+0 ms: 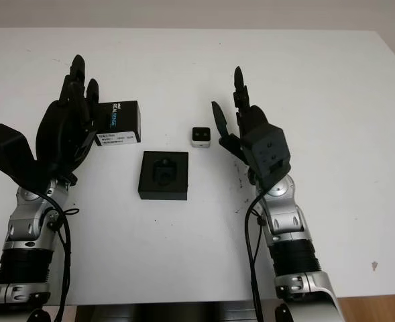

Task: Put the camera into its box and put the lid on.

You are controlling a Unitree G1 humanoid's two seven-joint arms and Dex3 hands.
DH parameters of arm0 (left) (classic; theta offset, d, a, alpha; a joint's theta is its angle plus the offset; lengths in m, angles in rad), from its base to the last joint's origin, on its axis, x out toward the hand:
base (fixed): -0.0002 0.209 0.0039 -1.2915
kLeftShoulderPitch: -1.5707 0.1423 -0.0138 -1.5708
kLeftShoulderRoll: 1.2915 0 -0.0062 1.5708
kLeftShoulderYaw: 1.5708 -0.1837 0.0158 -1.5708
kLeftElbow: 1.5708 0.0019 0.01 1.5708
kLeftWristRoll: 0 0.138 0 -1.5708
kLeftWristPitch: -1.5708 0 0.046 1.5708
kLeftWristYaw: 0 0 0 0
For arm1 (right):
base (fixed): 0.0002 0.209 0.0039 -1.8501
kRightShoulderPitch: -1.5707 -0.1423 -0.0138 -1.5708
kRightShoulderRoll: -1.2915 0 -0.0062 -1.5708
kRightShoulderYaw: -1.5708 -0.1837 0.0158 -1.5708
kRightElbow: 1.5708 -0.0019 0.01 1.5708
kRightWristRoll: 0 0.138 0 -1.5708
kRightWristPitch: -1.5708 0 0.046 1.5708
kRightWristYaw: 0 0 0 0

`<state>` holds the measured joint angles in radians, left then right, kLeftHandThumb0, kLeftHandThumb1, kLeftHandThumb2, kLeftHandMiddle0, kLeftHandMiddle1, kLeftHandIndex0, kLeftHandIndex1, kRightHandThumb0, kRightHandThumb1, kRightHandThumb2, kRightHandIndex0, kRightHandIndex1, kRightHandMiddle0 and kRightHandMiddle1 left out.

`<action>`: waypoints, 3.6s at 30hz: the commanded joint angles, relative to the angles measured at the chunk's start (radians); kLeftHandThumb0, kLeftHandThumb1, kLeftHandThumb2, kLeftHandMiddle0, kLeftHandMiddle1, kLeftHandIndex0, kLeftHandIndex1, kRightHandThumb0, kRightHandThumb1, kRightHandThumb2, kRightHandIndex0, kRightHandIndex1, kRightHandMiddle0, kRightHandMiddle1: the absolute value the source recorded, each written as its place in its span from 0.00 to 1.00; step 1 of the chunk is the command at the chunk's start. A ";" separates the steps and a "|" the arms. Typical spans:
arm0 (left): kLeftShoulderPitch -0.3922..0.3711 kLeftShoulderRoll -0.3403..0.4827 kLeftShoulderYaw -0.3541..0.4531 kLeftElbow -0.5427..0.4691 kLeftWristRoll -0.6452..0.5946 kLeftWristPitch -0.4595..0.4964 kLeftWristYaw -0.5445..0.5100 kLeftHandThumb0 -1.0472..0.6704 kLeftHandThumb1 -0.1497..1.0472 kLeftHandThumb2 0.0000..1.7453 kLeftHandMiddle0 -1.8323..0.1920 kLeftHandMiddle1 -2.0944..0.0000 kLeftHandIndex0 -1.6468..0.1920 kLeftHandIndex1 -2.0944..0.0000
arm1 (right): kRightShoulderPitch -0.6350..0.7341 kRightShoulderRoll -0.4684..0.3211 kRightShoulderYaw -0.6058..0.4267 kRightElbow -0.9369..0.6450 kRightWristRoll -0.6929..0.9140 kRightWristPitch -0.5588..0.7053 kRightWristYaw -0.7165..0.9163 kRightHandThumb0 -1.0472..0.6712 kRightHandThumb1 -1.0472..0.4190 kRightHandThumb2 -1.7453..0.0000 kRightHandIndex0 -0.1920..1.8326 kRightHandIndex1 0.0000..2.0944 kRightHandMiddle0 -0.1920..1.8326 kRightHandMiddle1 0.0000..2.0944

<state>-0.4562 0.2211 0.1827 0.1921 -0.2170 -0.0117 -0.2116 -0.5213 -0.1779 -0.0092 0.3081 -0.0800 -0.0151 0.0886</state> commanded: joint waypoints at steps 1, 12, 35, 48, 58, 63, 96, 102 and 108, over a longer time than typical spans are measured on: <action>-0.020 0.002 0.004 0.001 -0.004 -0.004 -0.002 0.12 1.00 0.44 1.00 1.00 1.00 1.00 | -0.009 -0.006 -0.002 -0.010 0.002 0.006 0.002 0.13 0.00 0.64 0.00 0.00 0.00 0.00; -0.004 -0.009 0.001 -0.013 -0.003 -0.007 0.009 0.12 1.00 0.44 1.00 1.00 1.00 1.00 | -0.006 -0.021 -0.004 -0.017 0.006 0.001 0.027 0.15 0.00 0.67 0.00 0.00 0.00 0.00; 0.000 -0.017 -0.002 -0.051 -0.003 0.014 0.014 0.12 1.00 0.44 1.00 1.00 1.00 1.00 | -0.254 -0.346 0.181 0.023 -0.388 -0.053 0.209 0.23 0.17 0.98 0.23 0.09 0.22 0.08; 0.007 -0.018 0.003 -0.048 -0.003 0.015 0.016 0.12 1.00 0.43 1.00 1.00 1.00 1.00 | -0.309 -0.332 0.307 0.172 -0.532 -0.118 0.148 0.21 0.18 0.97 0.01 0.89 0.28 0.04; 0.009 -0.021 -0.006 -0.052 0.015 0.018 0.028 0.13 1.00 0.44 1.00 1.00 1.00 1.00 | -0.334 -0.342 0.357 0.199 -0.607 -0.132 0.130 0.21 0.15 0.97 0.00 0.68 0.29 0.04; 0.010 -0.021 -0.007 -0.047 0.021 0.008 0.030 0.12 1.00 0.44 1.00 1.00 1.00 1.00 | -0.354 -0.361 0.395 0.230 -0.686 -0.170 0.069 0.18 0.13 0.97 0.09 0.41 0.31 0.05; 0.018 -0.020 -0.012 -0.051 0.041 -0.002 0.043 0.12 1.00 0.42 1.00 1.00 1.00 1.00 | -0.357 -0.343 0.444 0.365 -0.725 -0.283 -0.082 0.20 0.10 0.97 0.12 0.53 0.28 0.18; 0.016 -0.019 -0.009 -0.045 0.044 -0.008 0.038 0.12 1.00 0.41 1.00 1.00 1.00 1.00 | -0.348 -0.331 0.435 0.384 -0.703 -0.298 -0.102 0.23 0.11 0.97 0.05 0.73 0.29 0.20; 0.015 -0.023 -0.008 -0.050 0.045 -0.001 0.048 0.13 1.00 0.39 1.00 1.00 1.00 1.00 | -0.344 -0.322 0.436 0.396 -0.699 -0.284 -0.100 0.23 0.09 0.97 0.05 0.77 0.23 0.36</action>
<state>-0.4489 0.1992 0.1761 0.1522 -0.1766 -0.0077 -0.1681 -0.8744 -0.5048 0.4266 0.6995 -0.7882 -0.3029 -0.0099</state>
